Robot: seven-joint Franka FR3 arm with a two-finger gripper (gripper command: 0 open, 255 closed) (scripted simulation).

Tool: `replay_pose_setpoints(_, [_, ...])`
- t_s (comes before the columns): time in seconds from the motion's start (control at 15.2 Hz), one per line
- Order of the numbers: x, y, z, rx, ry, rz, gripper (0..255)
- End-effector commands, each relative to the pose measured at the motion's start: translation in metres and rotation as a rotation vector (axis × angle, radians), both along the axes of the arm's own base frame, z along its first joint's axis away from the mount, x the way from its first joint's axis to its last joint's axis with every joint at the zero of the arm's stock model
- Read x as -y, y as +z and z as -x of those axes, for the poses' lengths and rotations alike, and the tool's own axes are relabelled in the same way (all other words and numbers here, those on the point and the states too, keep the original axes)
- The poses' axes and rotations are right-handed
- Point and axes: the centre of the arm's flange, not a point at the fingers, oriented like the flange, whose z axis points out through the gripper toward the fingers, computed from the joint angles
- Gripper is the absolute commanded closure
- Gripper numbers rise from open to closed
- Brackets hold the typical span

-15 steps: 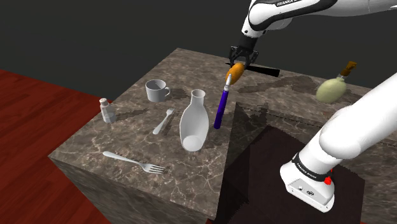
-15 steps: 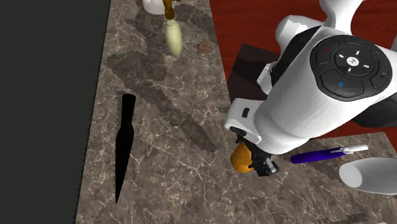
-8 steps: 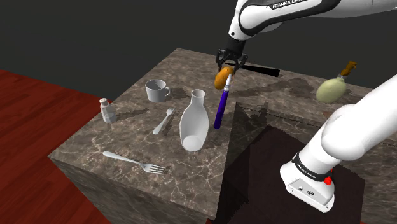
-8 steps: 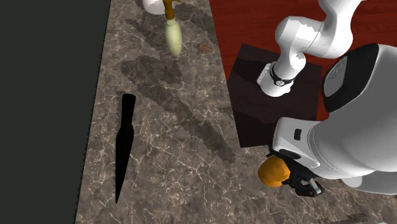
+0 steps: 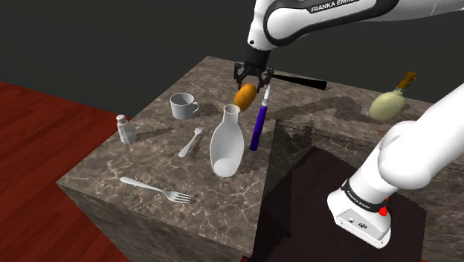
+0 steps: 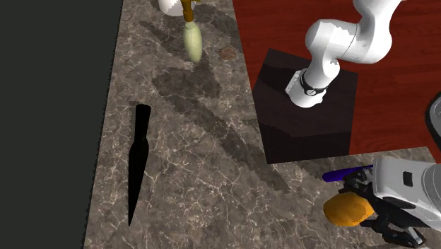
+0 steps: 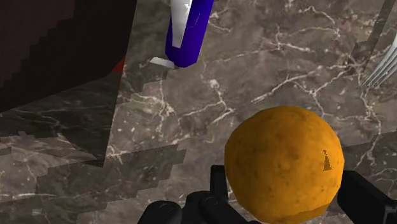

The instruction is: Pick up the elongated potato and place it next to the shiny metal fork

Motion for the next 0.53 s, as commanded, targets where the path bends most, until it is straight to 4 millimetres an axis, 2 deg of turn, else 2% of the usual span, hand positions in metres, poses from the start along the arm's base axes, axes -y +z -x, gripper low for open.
replay_pose_setpoints(0.0, [-0.028,-0.004,-0.003,0.0,-0.002,-0.001,255])
replay_pose_setpoints(0.13, [-0.056,-0.003,-0.005,0.0,-0.002,-0.001,255])
replay_pose_setpoints(0.46, [-0.056,-0.03,-0.005,0.0,-0.002,-0.001,255])
